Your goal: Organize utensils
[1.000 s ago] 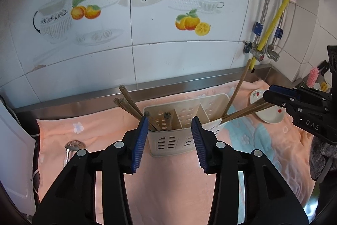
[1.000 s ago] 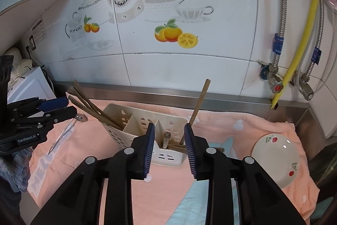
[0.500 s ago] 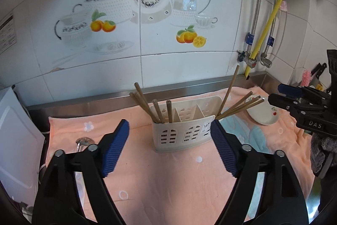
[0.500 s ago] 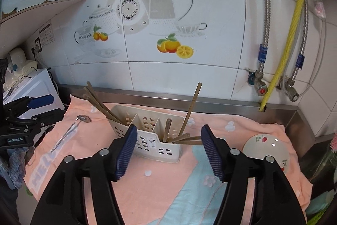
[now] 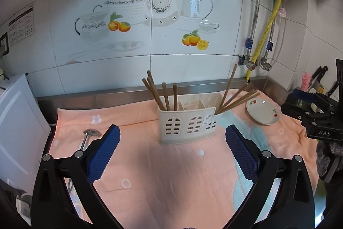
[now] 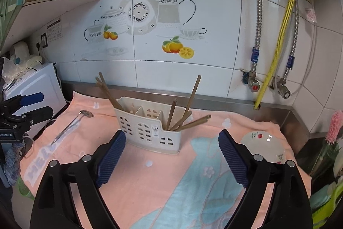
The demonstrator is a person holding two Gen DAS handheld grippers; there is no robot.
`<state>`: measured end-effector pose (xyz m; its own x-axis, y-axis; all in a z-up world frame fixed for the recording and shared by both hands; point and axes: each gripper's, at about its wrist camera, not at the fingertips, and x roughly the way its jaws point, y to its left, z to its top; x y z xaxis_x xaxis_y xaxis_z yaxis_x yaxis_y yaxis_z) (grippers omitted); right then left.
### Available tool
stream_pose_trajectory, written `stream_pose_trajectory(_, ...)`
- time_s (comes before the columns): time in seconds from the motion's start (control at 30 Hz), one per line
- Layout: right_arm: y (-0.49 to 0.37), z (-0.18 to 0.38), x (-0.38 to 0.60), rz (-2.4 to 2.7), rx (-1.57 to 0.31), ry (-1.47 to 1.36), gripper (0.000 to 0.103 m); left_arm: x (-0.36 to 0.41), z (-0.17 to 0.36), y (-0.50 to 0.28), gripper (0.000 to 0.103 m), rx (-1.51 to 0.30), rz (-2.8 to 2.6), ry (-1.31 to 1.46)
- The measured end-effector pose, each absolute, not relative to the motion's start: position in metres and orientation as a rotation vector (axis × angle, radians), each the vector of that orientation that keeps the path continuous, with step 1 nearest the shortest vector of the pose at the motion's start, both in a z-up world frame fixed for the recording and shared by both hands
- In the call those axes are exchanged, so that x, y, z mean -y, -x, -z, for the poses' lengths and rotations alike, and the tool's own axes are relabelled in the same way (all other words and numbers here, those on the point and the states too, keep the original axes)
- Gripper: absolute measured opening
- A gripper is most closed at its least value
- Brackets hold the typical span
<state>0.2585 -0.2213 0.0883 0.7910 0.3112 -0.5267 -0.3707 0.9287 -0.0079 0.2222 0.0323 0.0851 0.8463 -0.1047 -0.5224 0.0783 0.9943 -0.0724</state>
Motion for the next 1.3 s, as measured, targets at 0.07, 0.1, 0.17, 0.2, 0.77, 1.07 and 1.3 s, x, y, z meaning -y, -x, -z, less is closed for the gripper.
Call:
stream_pose_trajectory(0.07, -0.252, -0.086, 0.223, -0.367, -0.541, 0.108, 0.089, -0.034, -0.083, -0.214, 0.098, -0.550, 0.091, 0.054)
stream_pose_trajectory(0.1, -0.247, -0.084, 0.224, -0.365, -0.537, 0.105, 0.090, -0.034, -0.081, -0.211, 0.098, -0.548, 0.089, 0.054)
stream_pose_trajectory(0.17, -0.240, -0.080, 0.224, -0.365, -0.536, 0.105, 0.090, -0.034, -0.078, -0.204, 0.098, -0.546, 0.084, 0.048)
stream_pose_trajectory(0.2, -0.235, -0.076, 0.224, -0.359, -0.533, 0.106, 0.090, -0.033, -0.076, -0.199, 0.098, -0.545, 0.081, 0.043)
stream_pose_trajectory(0.77, -0.179, -0.044, 0.221, -0.333, -0.498, 0.129, 0.095, -0.032, -0.049, -0.152, 0.098, -0.517, 0.059, 0.037)
stream_pose_trajectory(1.07, -0.162, -0.036, 0.219, -0.333, -0.502, 0.108, 0.096, -0.031, -0.038, -0.135, 0.098, -0.511, 0.054, 0.043)
stream_pose_trajectory(1.3, -0.155, -0.027, 0.221, -0.331, -0.519, 0.078, 0.096, -0.034, -0.029, -0.126, 0.098, -0.513, 0.059, 0.050)
